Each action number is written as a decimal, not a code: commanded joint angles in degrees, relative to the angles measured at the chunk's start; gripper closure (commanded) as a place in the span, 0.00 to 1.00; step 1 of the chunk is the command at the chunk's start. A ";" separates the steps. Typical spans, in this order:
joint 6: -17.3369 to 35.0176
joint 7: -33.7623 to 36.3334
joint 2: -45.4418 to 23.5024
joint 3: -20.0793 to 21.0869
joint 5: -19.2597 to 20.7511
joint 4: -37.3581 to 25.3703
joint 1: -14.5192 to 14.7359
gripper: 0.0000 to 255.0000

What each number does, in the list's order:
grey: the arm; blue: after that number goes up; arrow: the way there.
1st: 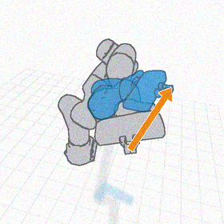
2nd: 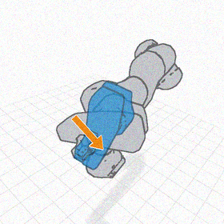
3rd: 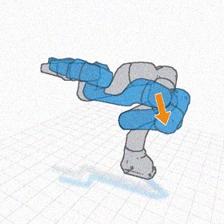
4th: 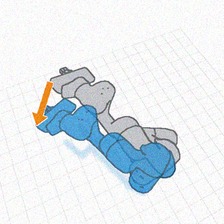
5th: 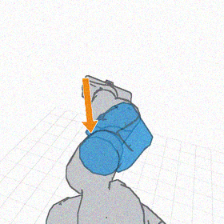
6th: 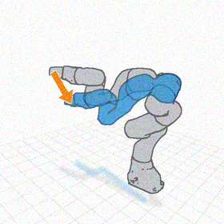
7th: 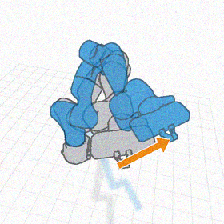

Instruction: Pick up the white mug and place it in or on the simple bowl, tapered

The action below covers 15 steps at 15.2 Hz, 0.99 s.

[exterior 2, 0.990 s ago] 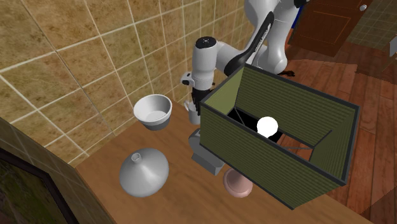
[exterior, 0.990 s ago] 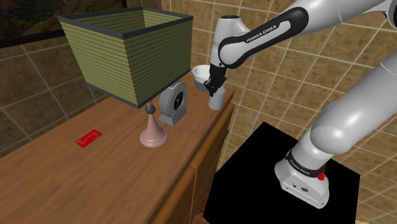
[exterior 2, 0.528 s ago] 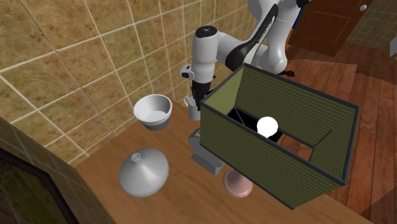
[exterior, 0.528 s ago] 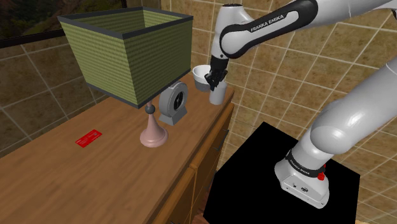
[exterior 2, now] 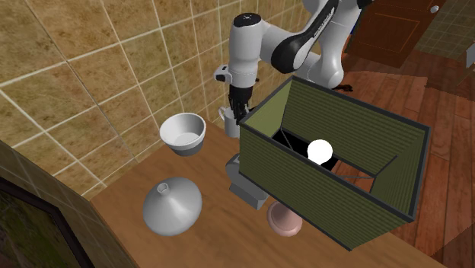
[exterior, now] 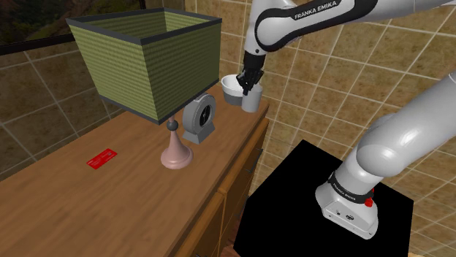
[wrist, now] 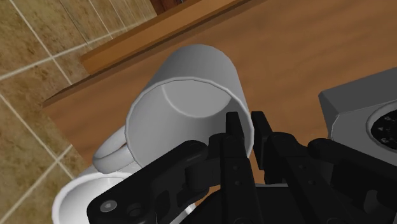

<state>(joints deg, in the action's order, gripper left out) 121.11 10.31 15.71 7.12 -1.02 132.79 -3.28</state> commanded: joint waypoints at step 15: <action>-12.61 -0.24 2.32 -0.32 -0.12 -10.28 -0.03 1.00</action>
<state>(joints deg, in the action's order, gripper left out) 109.31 9.99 18.02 6.75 -1.14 123.29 -3.33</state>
